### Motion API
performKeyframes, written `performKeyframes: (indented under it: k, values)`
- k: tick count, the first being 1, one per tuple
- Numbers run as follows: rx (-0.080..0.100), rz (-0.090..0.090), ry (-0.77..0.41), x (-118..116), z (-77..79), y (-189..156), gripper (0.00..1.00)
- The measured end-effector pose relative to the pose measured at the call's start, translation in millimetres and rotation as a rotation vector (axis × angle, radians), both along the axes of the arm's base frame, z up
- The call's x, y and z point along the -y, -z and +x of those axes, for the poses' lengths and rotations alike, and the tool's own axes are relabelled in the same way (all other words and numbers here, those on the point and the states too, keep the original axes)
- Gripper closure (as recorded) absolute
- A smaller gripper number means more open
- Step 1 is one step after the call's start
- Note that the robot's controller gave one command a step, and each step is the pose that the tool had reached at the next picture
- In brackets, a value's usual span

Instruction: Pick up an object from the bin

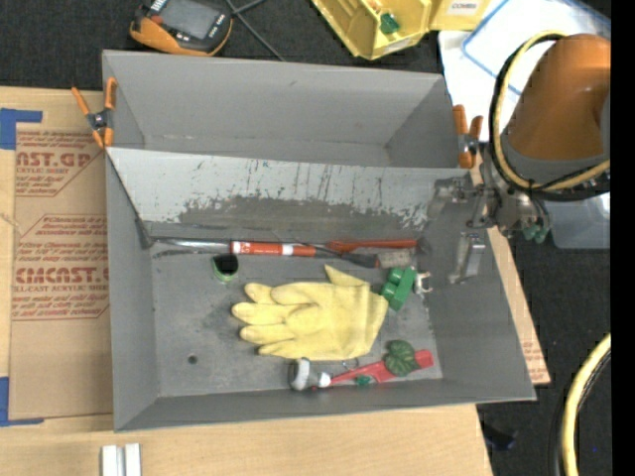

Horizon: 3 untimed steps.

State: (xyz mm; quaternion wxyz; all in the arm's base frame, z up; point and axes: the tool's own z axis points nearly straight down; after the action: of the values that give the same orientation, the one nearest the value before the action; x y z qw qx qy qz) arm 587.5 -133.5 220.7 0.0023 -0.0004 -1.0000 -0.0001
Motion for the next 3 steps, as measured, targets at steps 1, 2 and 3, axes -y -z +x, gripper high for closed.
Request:
performKeyframes:
  k: [1,2,3]
  values:
    - [0.008,-0.001,-0.001,0,1.7,-5,0.00]
    - [0.016,0.001,0.034,-60,-6.2,-75,0.00]
    - [-0.002,-0.002,0.068,-30,-32.6,-43,0.00]
